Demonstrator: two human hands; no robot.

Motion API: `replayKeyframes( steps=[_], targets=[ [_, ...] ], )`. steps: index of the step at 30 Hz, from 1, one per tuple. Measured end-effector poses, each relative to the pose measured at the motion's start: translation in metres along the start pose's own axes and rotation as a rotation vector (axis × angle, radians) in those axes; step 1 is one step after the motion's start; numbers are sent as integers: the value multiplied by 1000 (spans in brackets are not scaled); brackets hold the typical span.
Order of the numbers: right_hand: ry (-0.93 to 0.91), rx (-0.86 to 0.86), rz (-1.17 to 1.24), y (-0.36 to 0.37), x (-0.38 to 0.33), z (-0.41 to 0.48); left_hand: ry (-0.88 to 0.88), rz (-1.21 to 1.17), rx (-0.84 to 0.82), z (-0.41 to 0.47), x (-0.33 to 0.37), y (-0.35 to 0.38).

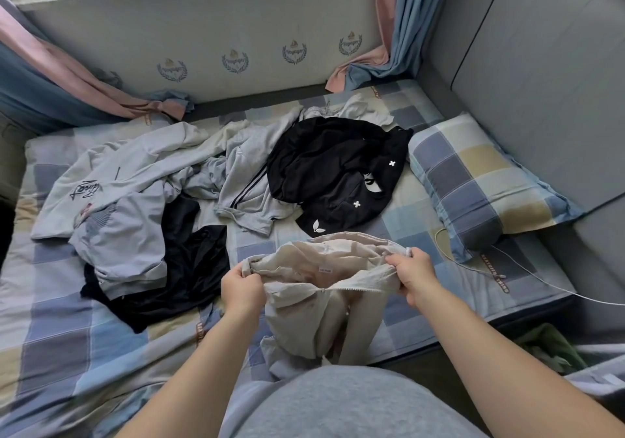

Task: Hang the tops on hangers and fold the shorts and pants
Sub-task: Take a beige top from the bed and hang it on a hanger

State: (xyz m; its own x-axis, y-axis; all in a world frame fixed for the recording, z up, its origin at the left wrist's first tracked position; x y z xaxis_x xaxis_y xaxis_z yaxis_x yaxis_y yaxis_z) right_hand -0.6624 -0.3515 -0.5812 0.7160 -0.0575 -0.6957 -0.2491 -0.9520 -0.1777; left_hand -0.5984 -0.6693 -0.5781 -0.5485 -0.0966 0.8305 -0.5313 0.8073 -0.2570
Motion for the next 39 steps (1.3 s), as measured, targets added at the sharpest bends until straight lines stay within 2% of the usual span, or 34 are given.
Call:
replayKeyframes(
  steps=[2,4,6,8,11,14,17,21,23,25,27,30,33,36,39],
  targets=[
    [-57,95,-41,-9,2,5,12,145,66,4,-6,-7],
    [-79,119,-63,-11,5,7,-21,198,107,7,-13,-11],
    [-67,100,-48,-10,9,9,-90,127,118,9,-20,-14],
    [-1,83,85,-9,14,11,-259,-55,116,8,-27,-14],
    [200,-6,350,-5,24,7,-490,-413,-75,-1,-31,-5],
    [305,-122,316,0,33,-3,-593,-512,-262,-15,-26,1],
    [354,-263,259,6,45,-12,-512,-284,-464,-22,-22,6],
    [317,-394,221,8,55,-24,-67,491,-545,-12,-22,9],
    [245,-363,14,4,67,-28,66,795,-511,-6,-24,8],
    [189,-233,-246,-3,84,-29,84,879,-457,2,-35,3],
    [193,-95,-353,-8,100,-34,23,789,-401,9,-44,-9],
    [257,6,-255,-10,123,-50,-192,377,-355,15,-52,-32],
    [320,-16,66,5,143,-75,-475,-56,-441,14,-56,-42],
    [352,-53,538,32,157,-107,-542,-166,-553,10,-50,-49],
    [376,-24,787,58,175,-145,-516,-166,-693,10,-44,-62]
  ],
)
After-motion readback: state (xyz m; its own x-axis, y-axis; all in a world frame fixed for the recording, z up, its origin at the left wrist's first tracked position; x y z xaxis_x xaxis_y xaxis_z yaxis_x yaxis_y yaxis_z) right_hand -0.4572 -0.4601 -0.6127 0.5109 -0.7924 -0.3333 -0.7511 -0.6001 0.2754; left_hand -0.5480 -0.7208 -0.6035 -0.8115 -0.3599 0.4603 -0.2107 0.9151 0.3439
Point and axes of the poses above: each hand's wrist, its own z-axis towards the middle knuckle, its own y-axis out of the palm, x = y × z, the point moved 5 cm from there along z, towards the middle knuckle, and after that the axes turned 2 degrees about y, right-handed, at the moved point
